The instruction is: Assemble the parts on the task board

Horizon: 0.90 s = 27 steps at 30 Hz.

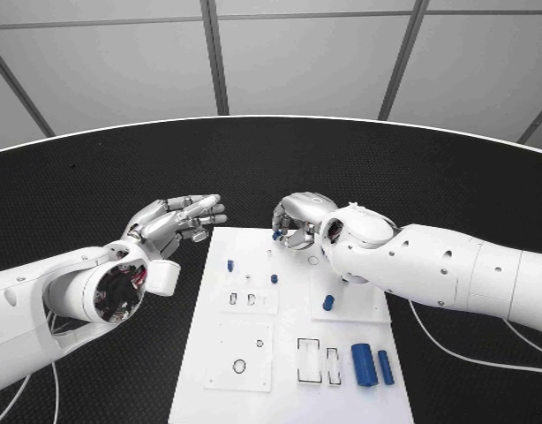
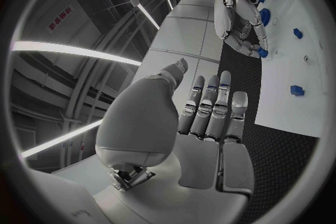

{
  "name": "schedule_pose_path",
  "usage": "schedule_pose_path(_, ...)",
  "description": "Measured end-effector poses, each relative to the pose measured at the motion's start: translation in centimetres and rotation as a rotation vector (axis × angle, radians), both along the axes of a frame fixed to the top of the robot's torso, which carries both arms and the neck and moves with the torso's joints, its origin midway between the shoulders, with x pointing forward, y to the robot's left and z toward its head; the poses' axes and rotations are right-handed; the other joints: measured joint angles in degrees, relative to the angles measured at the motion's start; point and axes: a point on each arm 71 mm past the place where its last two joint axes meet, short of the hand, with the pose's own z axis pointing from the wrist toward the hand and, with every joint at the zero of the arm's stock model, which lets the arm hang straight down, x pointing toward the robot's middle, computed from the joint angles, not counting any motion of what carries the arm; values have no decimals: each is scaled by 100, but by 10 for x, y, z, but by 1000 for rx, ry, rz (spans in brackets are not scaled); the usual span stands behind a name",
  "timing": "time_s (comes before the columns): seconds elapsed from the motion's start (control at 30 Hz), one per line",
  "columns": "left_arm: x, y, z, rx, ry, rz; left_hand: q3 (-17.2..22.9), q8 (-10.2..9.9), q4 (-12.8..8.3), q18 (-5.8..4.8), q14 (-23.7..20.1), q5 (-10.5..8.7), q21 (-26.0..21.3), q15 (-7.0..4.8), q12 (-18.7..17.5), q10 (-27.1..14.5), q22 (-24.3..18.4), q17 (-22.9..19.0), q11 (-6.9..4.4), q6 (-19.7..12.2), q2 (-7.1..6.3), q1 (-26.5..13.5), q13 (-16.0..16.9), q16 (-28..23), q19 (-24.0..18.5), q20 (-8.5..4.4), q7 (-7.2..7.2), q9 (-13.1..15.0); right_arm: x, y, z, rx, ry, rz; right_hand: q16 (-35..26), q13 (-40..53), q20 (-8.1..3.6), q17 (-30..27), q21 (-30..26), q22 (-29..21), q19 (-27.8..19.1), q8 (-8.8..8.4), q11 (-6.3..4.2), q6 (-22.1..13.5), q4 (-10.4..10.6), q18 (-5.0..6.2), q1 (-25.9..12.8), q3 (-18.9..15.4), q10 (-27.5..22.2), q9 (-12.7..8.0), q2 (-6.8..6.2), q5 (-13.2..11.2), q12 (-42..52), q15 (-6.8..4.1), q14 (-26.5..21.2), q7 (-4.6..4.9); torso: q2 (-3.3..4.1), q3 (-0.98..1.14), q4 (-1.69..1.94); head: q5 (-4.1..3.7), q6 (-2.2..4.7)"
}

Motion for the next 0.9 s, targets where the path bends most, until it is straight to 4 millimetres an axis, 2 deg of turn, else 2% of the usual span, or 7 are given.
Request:
schedule_pose_path(0.13,0,0,1,0,-1,-1,16,0,-16,1,0,0,0,0,0,0,0,6,0,0,2,2,0,-22,304,5,0,0,0,0,-1,-7,8,0,0,0,0,9,7,5,0,-1,0,-10,0,0,-25,0,0,3,-22,0,0,0,0,-9,7,4,-1,2,-12)
schedule_pose_path(0.2,0,0,1,0,-1,-1,16,0,-16,-86,0,0,0,0,0,0,0,15,0,0,2,2,0,-22,605,9,0,0,0,0,-1,-8,10,-1,0,0,0,9,7,5,0,-1,0,-11,0,0,-26,0,0,39,-21,0,0,0,0,-8,9,6,1,-2,-14)
schedule_pose_path(0.43,0,-1,1,0,-3,-1,73,0,8,-87,0,0,0,0,0,0,-1,41,0,0,-21,-21,0,-22,1601,21,0,7,3,1,-1,-8,7,-6,0,6,0,9,7,5,0,-12,0,-20,1,1,-54,-2,0,40,-6,-5,0,0,0,0,18,7,10,-5,-26)
schedule_pose_path(0.53,0,-1,2,-1,-3,-2,146,0,49,-89,0,42,0,0,0,0,-1,71,0,0,-49,-49,0,-22,2744,28,0,36,4,1,-1,-6,3,-8,0,6,0,8,7,4,0,11,0,-20,2,1,-54,-3,0,40,-6,-6,0,0,0,0,21,9,12,-5,-27)
schedule_pose_path(0.67,0,-1,2,-1,-4,-2,252,44,112,-90,-1,41,0,0,0,0,-2,122,0,-1,-96,-35,0,-22,4825,30,0,89,4,2,-1,-5,1,-9,0,6,0,8,7,4,0,13,0,-21,2,2,-54,-4,0,41,-6,-17,0,0,0,1,24,9,10,-3,-31)
schedule_pose_path(0.7,0,-1,2,-1,-4,-3,278,44,118,-89,-1,41,0,0,0,0,-1,131,0,-1,-116,-55,0,-22,5120,32,0,98,4,3,-1,-5,2,-8,0,6,0,8,7,4,0,13,0,-21,2,1,-53,-4,0,41,-6,-21,0,0,0,1,25,9,10,-1,-32)
schedule_pose_path(0.9,0,-2,3,-1,-5,-3,278,44,118,-89,-1,41,0,0,0,0,-2,132,0,-1,-119,-59,0,-22,5266,37,0,101,4,4,-1,-10,7,-5,0,11,0,8,7,4,0,15,0,-30,2,2,-53,-4,0,41,-6,1,0,0,0,9,29,9,5,2,-41)
